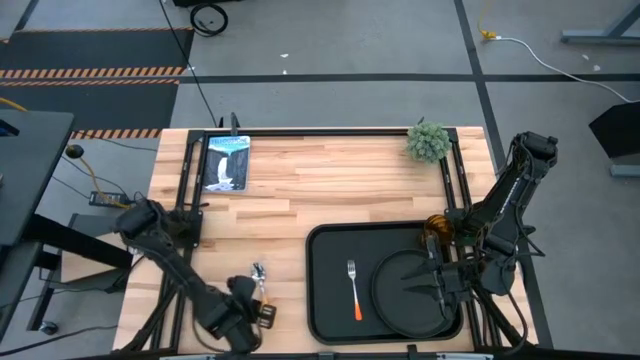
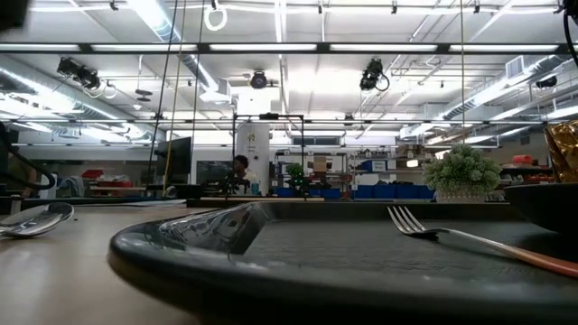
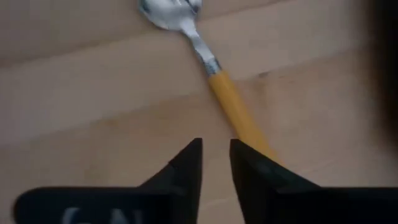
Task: Pick and place plate/cup/fork/spoon on tray
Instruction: Put the orange spoon on the black tray to the left of the orange fork
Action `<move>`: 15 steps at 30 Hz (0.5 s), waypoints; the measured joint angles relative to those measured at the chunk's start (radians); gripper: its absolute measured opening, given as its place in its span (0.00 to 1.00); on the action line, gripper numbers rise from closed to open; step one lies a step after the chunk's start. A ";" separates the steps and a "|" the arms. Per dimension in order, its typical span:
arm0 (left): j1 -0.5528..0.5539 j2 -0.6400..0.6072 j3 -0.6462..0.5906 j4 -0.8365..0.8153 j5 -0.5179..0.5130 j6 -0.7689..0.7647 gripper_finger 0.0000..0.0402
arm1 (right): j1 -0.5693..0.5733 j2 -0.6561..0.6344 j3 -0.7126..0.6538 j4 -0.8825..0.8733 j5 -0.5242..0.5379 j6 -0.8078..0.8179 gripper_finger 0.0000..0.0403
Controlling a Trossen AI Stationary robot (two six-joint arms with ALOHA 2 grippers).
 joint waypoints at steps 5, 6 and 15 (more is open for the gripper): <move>0.063 0.037 -0.012 0.069 0.050 0.035 0.39 | 0.000 0.000 0.000 -0.001 0.000 -0.011 0.28; 0.075 0.042 -0.011 0.067 0.050 0.038 0.42 | 0.000 0.000 0.000 -0.001 0.000 -0.013 0.28; 0.147 0.075 -0.010 0.049 0.116 0.054 0.48 | 0.000 0.000 0.000 -0.012 -0.002 -0.016 0.28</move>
